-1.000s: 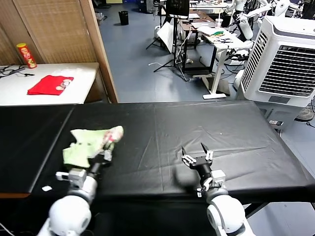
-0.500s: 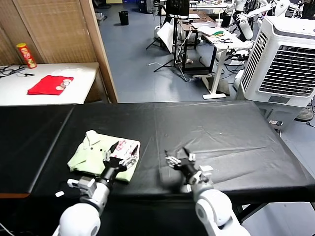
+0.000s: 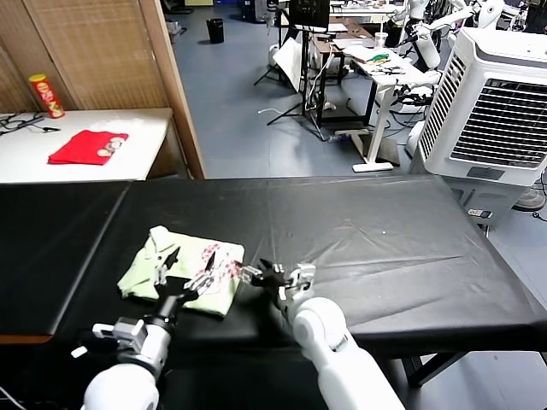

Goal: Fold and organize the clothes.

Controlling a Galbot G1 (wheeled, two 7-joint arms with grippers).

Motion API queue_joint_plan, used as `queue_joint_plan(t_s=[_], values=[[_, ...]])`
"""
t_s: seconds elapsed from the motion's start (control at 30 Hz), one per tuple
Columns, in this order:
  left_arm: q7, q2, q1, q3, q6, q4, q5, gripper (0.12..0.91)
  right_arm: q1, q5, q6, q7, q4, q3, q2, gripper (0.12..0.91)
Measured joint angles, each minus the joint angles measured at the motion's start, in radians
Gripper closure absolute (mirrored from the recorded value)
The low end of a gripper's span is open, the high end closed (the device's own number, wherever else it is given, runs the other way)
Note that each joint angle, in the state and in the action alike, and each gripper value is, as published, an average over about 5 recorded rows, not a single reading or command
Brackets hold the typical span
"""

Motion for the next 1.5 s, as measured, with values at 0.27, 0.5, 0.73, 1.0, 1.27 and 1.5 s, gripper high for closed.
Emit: queue_joint_plan(t_s=[0.27, 0.5, 0.73, 1.0, 1.27, 1.5], values=[[-0.02, -0.006, 0.03, -0.032, -0.013, -0.017, 0.003, 0.232, 0.052, 0.019, 0.003, -0.015, -0.098, -0.014, 0.039, 0.79], [-0.022, -0.006, 0.043, -0.046, -0.022, -0.018, 0.004, 0.232, 0.073, -0.022, 0.024, -0.069, -0.123, -0.005, 0.028, 0.903], [-0.036, 0.007, 0.047, -0.044, -0.06, -0.014, -0.01, 0.232, 0.112, -0.394, 0.186, -0.221, -0.15, 0.01, -0.077, 0.89], [-0.044, 0.027, 0.065, -0.041, -0.126, 0.008, -0.035, 0.232, 0.064, -0.6, 0.32, -0.25, -0.077, 0.03, -0.224, 0.504], [-0.085, 0.044, 0.103, -0.026, -0.081, -0.018, -0.075, 0.232, -0.177, -0.549, 0.344, -0.105, 0.154, 0.104, -0.274, 0.236], [-0.129, 0.098, 0.172, -0.038, -0.041, -0.06, -0.125, 0.232, -0.462, -0.553, 0.38, -0.007, 0.369, 0.204, -0.277, 0.227]])
